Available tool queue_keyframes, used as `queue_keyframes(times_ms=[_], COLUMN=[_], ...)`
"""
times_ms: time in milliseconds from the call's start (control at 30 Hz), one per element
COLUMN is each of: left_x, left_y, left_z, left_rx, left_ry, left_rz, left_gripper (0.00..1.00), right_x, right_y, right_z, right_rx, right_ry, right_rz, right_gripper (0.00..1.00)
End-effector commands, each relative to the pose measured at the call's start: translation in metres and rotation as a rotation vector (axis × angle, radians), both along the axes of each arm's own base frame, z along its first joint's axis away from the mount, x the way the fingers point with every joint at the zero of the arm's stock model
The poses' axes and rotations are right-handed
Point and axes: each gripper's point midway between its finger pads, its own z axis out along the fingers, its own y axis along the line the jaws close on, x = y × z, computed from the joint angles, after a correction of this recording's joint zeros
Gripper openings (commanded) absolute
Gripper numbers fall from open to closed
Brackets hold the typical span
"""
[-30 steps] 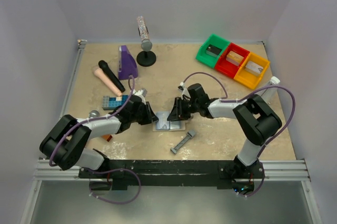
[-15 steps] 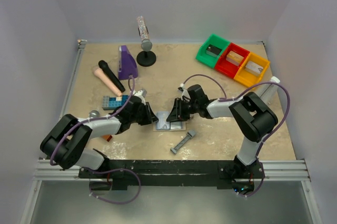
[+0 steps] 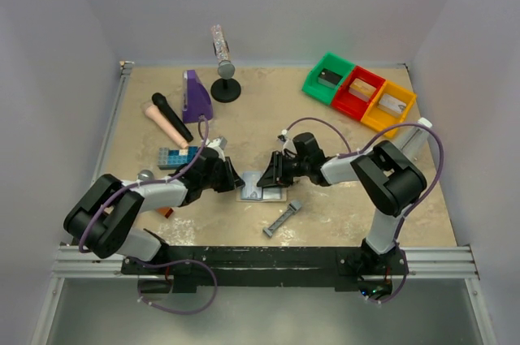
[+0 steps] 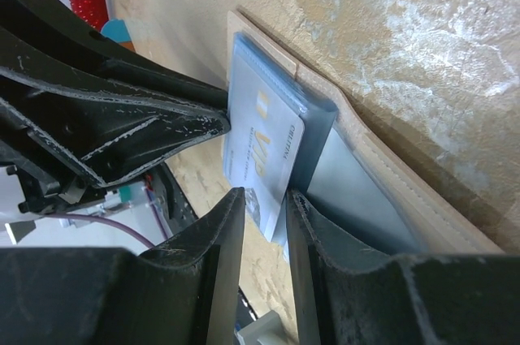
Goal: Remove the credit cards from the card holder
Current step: Remove the credit card from the card holder.
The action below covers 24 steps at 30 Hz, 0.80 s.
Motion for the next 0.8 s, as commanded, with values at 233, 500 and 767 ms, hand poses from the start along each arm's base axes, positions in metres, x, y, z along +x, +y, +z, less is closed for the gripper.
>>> queue_keyframes(times_ms=[233,500,767], left_x=[-0.009,-0.01,-0.01], left_y=[0.001,-0.002,-0.005], left_z=[-0.01,-0.01,-0.01], left_rx=[-0.007,-0.017,-0.028], left_ry=[0.024,0.025,0.029], left_rz=[-0.006,-0.018,-0.029], left_gripper=[0.18,0.17,0.16], right_x=[0.006,0.008,0.007], right_y=[0.01,0.012,0.015], right_z=[0.02,0.024,0.03], right_rx=[0.12,0.134,0.161], right_ry=[-0.034,-0.036,-0.037], right_rz=[0.0,-0.012,0.011], right_gripper=[0.32,0.34,0.34])
